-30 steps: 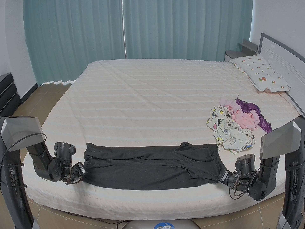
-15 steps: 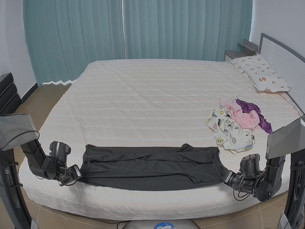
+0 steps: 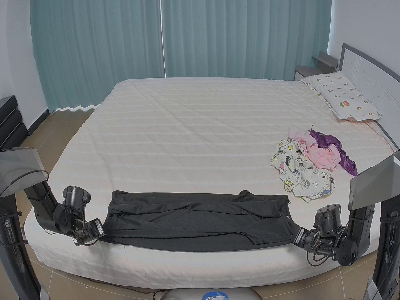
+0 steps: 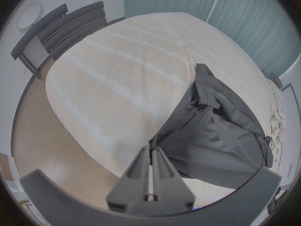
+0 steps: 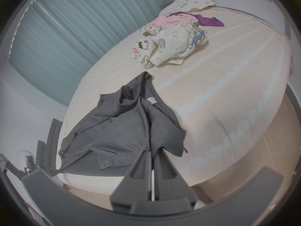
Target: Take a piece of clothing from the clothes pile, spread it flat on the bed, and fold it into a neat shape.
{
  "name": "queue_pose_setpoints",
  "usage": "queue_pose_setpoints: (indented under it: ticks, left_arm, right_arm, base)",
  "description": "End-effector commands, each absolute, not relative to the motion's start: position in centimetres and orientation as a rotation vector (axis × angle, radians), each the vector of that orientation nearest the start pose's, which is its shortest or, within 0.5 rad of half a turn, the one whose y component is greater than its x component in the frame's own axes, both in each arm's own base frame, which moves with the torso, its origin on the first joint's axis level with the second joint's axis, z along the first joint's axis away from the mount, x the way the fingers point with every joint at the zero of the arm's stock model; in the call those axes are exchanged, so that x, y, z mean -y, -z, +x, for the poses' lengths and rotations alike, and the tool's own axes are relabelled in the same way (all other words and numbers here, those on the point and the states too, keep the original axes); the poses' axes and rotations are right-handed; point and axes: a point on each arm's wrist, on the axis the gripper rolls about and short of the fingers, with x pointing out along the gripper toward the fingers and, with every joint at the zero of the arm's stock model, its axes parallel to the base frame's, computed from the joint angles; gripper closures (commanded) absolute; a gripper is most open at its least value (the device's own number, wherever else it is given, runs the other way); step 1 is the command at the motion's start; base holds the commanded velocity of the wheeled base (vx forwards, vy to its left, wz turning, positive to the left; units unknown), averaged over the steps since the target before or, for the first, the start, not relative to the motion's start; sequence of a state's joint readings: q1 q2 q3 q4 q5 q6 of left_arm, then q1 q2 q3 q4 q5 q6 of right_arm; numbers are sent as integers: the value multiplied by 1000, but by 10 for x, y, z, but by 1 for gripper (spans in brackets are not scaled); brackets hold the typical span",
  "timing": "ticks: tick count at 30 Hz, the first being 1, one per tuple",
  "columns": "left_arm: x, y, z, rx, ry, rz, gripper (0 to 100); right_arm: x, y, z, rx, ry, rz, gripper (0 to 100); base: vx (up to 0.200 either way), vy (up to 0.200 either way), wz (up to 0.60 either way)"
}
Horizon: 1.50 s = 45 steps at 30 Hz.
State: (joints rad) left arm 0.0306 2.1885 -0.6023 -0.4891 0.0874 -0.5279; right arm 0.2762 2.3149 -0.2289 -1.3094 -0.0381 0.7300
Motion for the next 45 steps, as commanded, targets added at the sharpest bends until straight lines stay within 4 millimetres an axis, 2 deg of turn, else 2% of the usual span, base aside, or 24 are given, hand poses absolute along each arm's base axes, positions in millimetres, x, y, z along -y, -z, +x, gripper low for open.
queue_pose_setpoints:
  ticks: [1, 3, 8, 10, 14, 18, 23, 29, 33, 34, 37, 39, 45]
  left_arm:
    - [-11, 22, 293, -1041, -392, -444, 0]
    - [-11, 21, 294, -1030, -391, -447, 0]
    - [-16, -8, 305, -908, -386, -502, 0]
    - [-15, -27, 320, -815, -386, -566, 0]
    - [-10, -38, 341, -760, -368, -602, 0]
    - [7, -24, 360, -818, -357, -610, 0]
    - [23, -5, 382, -838, -350, -628, 0]
    - [28, 12, 394, -856, -347, -614, 0]
    - [28, 15, 394, -861, -349, -609, 0]
    - [28, 17, 395, -864, -352, -608, 100]
    - [28, 19, 396, -861, -360, -603, 100]
    - [27, 19, 396, -854, -369, -602, 100]
    - [27, 12, 398, -811, -374, -630, 100]
  right_arm:
    - [-70, 45, 246, -832, 49, 572, 0]
    - [-70, 42, 247, -823, 38, 583, 0]
    - [-63, 25, 255, -702, 22, 629, 0]
    - [-59, 17, 258, -640, 14, 648, 0]
    - [-56, 18, 261, -626, 22, 654, 0]
    - [-55, 22, 254, -664, 34, 636, 0]
    - [-51, 26, 257, -663, 52, 639, 0]
    - [-32, 27, 262, -636, 106, 628, 0]
    - [-32, 22, 264, -614, 97, 630, 0]
    - [-32, 20, 265, -598, 95, 631, 0]
    - [-28, 6, 271, -533, 84, 644, 0]
    - [-29, 3, 272, -527, 75, 647, 0]
    - [-56, 4, 293, -502, -13, 706, 0]
  base:
    - [0, 0, 0]
    - [0, 0, 0]
    - [0, 0, 0]
    - [0, 0, 0]
    - [0, 0, 0]
    - [0, 0, 0]
    - [0, 0, 0]
    - [0, 0, 0]
    - [0, 0, 0]
    - [0, 0, 0]
    - [0, 0, 0]
    - [0, 0, 0]
    - [0, 0, 0]
